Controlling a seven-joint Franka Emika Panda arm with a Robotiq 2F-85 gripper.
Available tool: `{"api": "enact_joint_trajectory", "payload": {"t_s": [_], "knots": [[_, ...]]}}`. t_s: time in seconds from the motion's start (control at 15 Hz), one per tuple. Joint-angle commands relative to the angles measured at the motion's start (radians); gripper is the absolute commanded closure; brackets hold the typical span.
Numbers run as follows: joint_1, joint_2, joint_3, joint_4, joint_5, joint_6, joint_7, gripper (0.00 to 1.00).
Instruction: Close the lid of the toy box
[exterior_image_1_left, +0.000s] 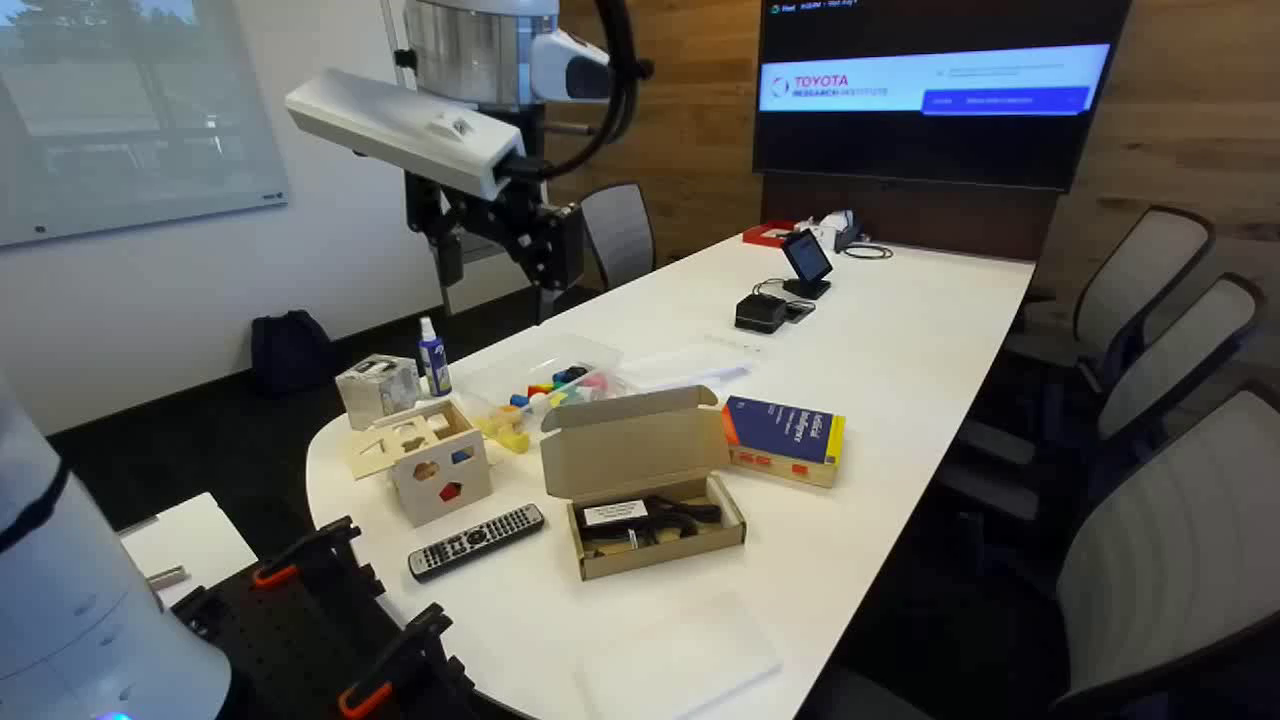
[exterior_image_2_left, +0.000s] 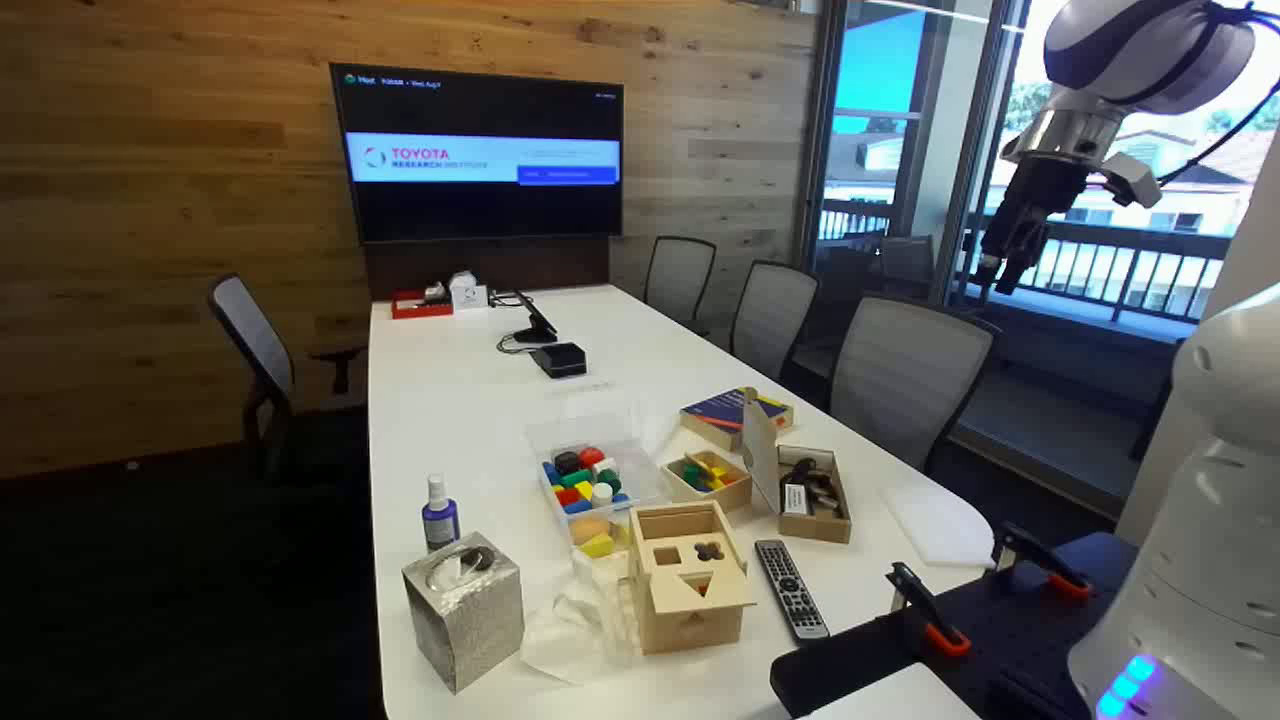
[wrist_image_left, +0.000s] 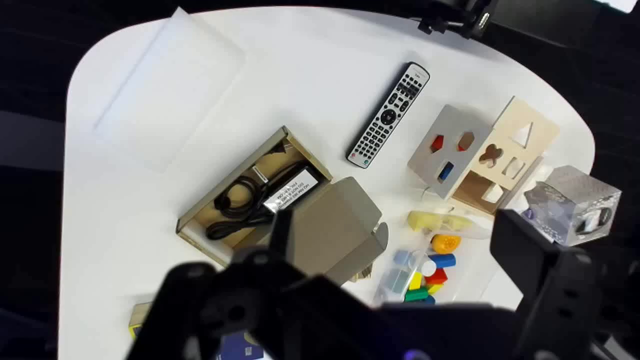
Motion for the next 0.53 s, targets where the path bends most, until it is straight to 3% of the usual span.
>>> {"api": "enact_joint_trajectory", "payload": {"t_s": [0.0,0.2,0.47], "knots": [[-0.036,0.011,0.031,0.001,0.023,-0.001,-0.02,0.0],[-0.039,0.027,0.079,-0.017,0.019,0.013,0.04,0.0],[-0.02,0.01,0.196,-0.087,0.111,0.151,0.264,0.0]]}}
